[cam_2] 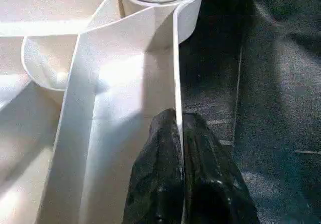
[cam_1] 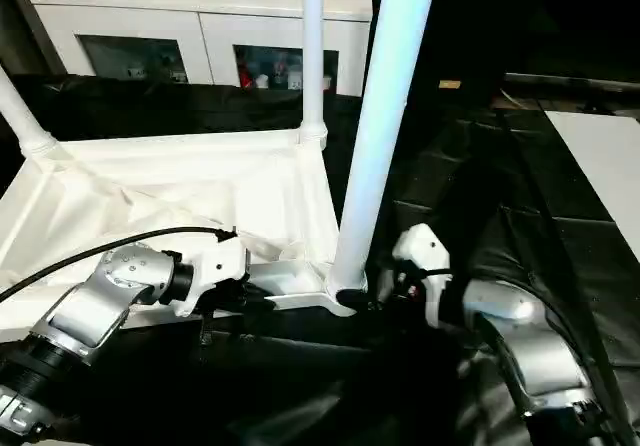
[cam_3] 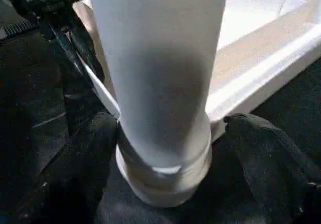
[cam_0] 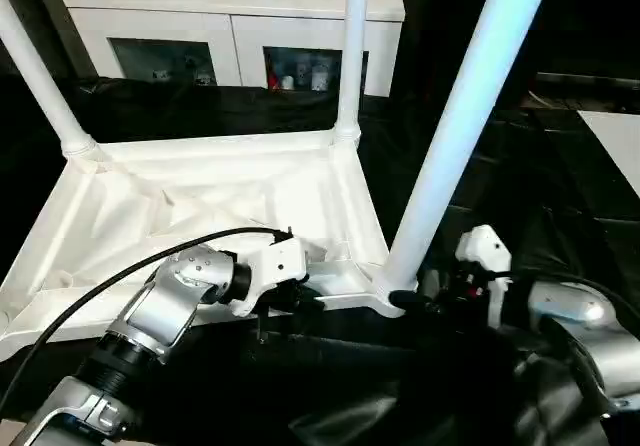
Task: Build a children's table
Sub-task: Rotate leg to tighten
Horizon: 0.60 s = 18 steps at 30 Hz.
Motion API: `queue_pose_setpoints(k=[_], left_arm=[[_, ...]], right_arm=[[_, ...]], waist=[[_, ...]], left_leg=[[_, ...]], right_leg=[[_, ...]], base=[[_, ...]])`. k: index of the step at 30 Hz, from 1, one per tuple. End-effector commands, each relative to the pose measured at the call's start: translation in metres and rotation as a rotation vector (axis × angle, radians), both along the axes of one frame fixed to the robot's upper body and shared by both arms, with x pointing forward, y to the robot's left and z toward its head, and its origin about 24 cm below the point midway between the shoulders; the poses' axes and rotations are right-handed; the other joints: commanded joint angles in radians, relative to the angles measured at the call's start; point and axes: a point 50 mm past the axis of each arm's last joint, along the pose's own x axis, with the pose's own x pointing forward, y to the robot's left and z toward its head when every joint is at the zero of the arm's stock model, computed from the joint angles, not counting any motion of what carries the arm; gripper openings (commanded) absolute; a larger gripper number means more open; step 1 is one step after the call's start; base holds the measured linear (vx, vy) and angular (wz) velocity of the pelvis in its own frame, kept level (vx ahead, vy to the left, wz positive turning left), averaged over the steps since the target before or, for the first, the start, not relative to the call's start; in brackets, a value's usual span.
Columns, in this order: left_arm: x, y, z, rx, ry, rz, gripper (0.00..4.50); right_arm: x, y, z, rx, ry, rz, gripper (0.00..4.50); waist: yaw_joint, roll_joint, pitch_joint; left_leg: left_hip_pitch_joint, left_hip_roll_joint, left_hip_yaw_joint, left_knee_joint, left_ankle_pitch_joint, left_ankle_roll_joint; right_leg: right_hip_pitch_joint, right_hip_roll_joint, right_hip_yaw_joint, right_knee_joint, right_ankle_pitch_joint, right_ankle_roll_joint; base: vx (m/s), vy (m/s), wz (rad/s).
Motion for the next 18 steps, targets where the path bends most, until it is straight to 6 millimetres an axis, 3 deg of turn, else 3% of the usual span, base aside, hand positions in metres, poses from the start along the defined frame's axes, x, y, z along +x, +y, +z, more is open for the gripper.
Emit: queue_pose_setpoints(k=[1,5,11,18], left_arm=[[0.0023,-0.0039,0.0073,-0.005,-0.028,-0.042,0.0],[0.0024,-0.0031,0.0071,-0.004,-0.022,-0.046,0.0],[0.0025,-0.002,0.0071,-0.004,-0.022,-0.041,0.0],[0.0028,-0.0013,0.0066,-0.005,-0.027,-0.033,0.0]], right_arm=[[0.0032,0.0024,0.0003,-0.002,-0.002,0.02,3.56],[0.0031,0.0045,-0.0036,-0.009,0.014,0.043,3.18],[0.0035,0.0059,-0.0057,-0.016,0.027,0.066,2.74],[0.0072,0.0055,-0.0062,-0.004,0.01,0.02,2.66]], waist=[[-0.001,-0.007,-0.056],[-0.001,-0.009,-0.057],[0.0,-0.011,-0.056],[-0.001,-0.01,-0.057]], left_leg=[[0.011,0.079,-0.028,-0.089,-0.158,0.062],[0.009,0.079,-0.028,-0.087,-0.132,0.075],[0.008,0.08,-0.028,-0.088,-0.141,0.074],[0.008,0.079,-0.028,-0.086,-0.139,0.072]], right_leg=[[0.045,-0.066,0.046,-0.053,-0.215,-0.262],[0.048,-0.065,0.045,-0.048,-0.184,-0.27],[0.05,-0.067,0.045,-0.049,-0.208,-0.268],[0.048,-0.066,0.045,-0.05,-0.213,-0.265]], base=[[0.0,0.0,0.0],[0.0,0.0,0.0],[0.0,0.0,0.0],[0.0,0.0,0.0]])
